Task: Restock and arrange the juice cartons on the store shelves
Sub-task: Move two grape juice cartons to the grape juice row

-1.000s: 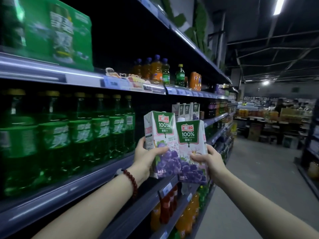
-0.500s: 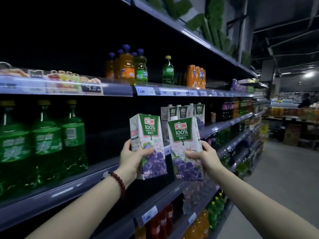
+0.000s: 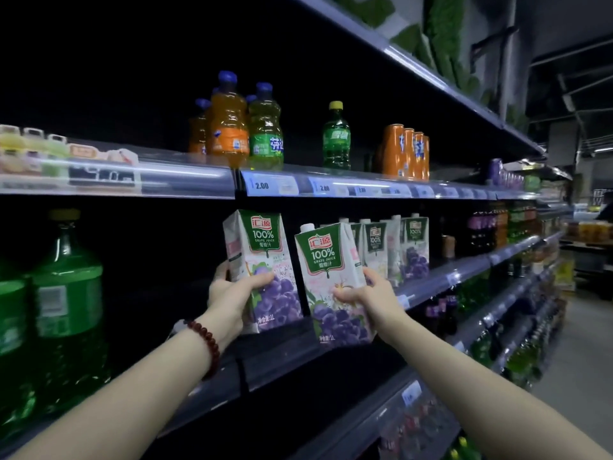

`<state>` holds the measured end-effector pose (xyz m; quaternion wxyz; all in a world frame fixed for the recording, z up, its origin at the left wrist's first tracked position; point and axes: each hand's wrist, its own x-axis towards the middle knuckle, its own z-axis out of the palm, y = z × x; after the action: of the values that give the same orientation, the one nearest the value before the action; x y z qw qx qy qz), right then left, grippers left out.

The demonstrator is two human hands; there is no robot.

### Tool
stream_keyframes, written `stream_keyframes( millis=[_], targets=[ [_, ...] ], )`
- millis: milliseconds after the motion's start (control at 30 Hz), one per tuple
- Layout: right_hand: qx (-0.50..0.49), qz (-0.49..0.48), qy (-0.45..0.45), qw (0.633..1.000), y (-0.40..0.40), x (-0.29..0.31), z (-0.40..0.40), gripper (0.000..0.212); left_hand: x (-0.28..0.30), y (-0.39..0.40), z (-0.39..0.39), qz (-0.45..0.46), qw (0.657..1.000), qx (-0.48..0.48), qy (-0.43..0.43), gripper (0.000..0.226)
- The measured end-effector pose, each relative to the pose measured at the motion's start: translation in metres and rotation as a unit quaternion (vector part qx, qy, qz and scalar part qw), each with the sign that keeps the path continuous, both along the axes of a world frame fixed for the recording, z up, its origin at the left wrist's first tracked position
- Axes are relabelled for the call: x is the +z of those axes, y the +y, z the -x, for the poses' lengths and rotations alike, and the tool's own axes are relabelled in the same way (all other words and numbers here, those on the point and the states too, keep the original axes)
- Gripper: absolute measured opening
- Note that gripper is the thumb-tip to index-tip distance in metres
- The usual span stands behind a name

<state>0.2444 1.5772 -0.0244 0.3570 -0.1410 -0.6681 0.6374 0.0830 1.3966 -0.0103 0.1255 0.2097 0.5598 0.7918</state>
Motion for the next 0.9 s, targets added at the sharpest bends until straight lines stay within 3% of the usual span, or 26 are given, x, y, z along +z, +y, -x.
stream_keyframes(
  millis=[100,233,300,467,733,900],
  targets=[
    [0.02,-0.001,-0.021,1.0,0.01,0.003,0.029,0.062,0.0,0.01,0.019,0.013,1.0,-0.022,-0.013,0.069],
    [0.043,0.005,-0.025,0.999,0.02,0.014,0.048,0.094,-0.009,0.017,0.038,0.006,1.0,-0.002,0.017,0.071],
    [0.063,0.002,-0.032,0.998,0.029,0.017,0.052,0.095,-0.016,0.02,0.045,0.005,0.999,0.03,0.027,0.07],
    [0.111,-0.045,-0.052,0.991,0.046,0.026,0.063,0.05,-0.028,0.023,0.055,-0.038,0.997,0.062,0.009,0.066],
    [0.121,-0.079,-0.028,0.989,0.051,0.041,0.091,0.081,-0.035,0.021,0.061,-0.038,0.995,0.081,0.034,0.081],
    [0.096,-0.046,0.0,0.994,0.052,0.018,0.109,0.079,-0.045,0.016,0.056,-0.086,0.994,0.067,0.011,0.084]
  ],
)
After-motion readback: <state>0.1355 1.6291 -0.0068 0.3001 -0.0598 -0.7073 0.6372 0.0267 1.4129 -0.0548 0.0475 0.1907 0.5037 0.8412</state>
